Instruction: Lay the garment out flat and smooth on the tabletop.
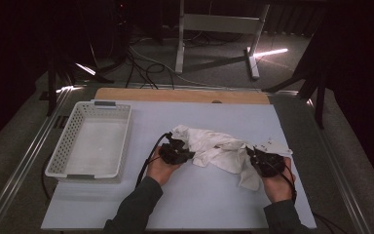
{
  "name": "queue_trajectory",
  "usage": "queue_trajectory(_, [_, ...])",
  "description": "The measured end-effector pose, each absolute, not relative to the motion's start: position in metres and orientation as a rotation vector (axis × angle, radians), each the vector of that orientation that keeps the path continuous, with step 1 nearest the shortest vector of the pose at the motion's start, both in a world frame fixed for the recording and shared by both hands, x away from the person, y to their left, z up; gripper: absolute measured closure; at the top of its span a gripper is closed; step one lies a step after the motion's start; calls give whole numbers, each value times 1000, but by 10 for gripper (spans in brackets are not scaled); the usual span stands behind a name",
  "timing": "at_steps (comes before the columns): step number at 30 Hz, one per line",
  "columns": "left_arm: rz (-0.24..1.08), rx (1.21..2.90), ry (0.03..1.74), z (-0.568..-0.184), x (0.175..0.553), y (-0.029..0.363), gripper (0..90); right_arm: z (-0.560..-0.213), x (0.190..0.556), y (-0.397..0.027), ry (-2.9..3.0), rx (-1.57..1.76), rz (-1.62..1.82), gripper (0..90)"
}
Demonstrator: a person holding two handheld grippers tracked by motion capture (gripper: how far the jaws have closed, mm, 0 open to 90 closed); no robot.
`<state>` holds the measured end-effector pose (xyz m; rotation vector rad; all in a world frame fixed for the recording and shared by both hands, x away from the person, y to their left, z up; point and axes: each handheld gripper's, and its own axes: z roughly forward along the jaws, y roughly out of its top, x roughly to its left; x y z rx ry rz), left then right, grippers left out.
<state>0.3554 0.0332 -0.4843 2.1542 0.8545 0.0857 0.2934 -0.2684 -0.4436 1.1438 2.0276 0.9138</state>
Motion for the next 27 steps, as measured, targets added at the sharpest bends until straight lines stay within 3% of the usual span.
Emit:
queue_trajectory(9, [-24, 2138, 685, -453, 317, 27, 832, -443, 297, -270, 2014, 1139, 915, 842])
queue_trajectory(17, [-235, 2113, 543, -439, 296, 17, 832, -441, 302, -268, 2018, 1120, 919, 842])
queue_trajectory(27, [-189, 1985, 793, -452, 329, 59, 829, -448, 299, -270, 2029, 1124, 911, 841])
